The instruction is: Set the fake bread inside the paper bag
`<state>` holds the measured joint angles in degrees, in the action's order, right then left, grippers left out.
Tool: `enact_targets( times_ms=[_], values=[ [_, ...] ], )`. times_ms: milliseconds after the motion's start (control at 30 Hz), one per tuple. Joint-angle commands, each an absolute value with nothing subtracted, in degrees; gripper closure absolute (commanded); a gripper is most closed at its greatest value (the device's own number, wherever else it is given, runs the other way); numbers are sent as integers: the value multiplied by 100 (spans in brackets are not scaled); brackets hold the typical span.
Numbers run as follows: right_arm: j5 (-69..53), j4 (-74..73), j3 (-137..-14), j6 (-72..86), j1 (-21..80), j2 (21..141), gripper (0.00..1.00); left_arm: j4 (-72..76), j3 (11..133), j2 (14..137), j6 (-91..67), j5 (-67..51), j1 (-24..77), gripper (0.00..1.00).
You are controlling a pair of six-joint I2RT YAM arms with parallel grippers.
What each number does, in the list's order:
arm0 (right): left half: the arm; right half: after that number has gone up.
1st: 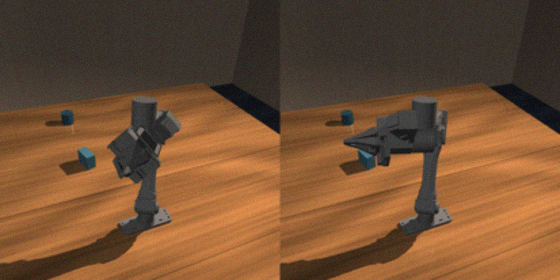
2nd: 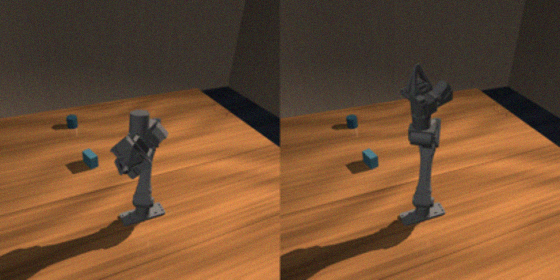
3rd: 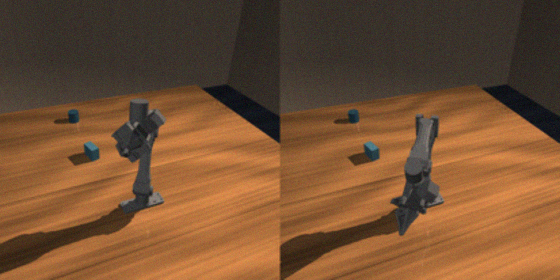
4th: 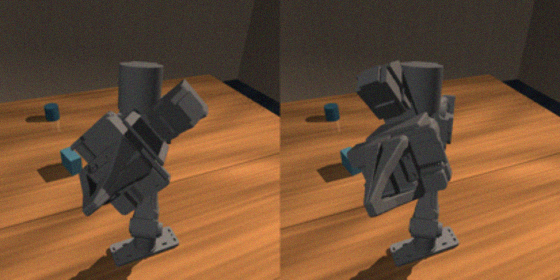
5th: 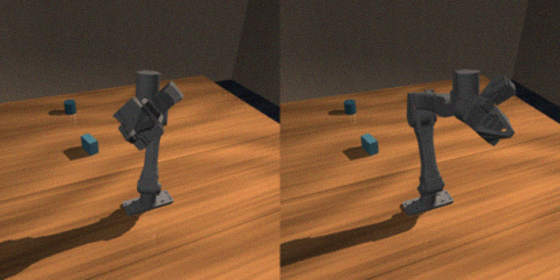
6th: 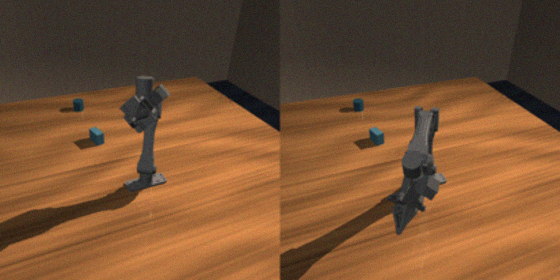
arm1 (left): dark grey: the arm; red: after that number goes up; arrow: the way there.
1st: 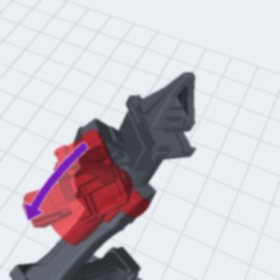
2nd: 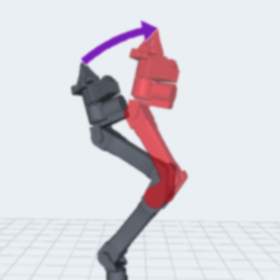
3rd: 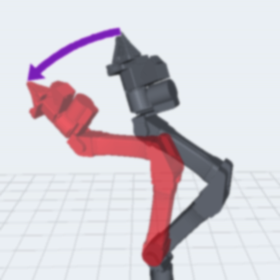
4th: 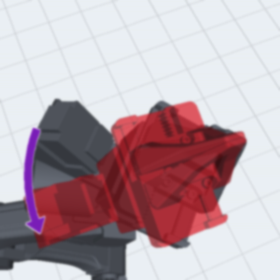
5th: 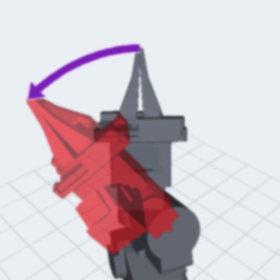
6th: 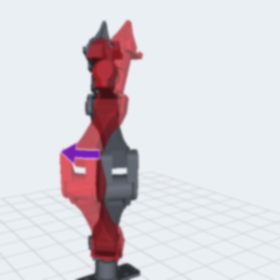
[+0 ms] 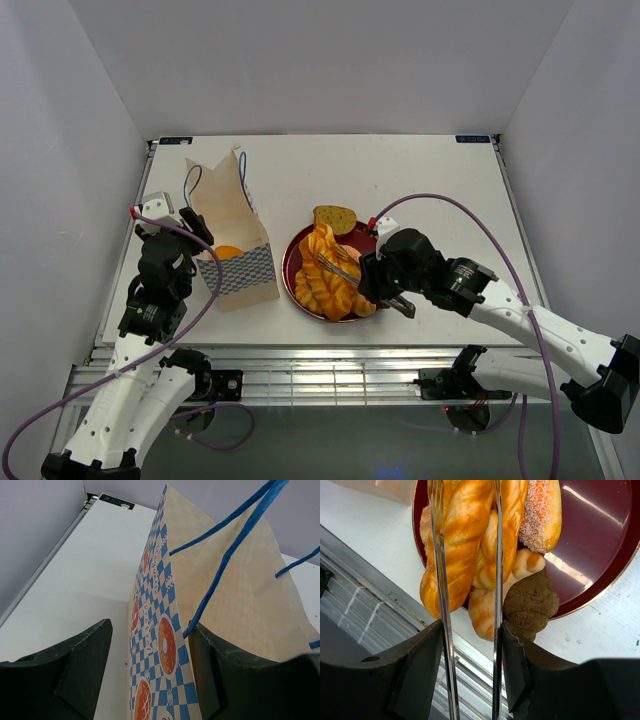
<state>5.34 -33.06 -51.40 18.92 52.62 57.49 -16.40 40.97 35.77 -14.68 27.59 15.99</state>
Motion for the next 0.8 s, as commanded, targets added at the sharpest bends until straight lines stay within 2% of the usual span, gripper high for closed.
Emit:
enact_targets(
  times_ms=[0,767],
  values=[
    [483,-3138,-5150,1986,5273,5774,46,-1740,4157,3524,-1485,2681,1626,27],
    [695,-3577,-5739,2478,5291,6214,48,-1740,4157,3480,-1494,2663,1626,28]
  ],
)
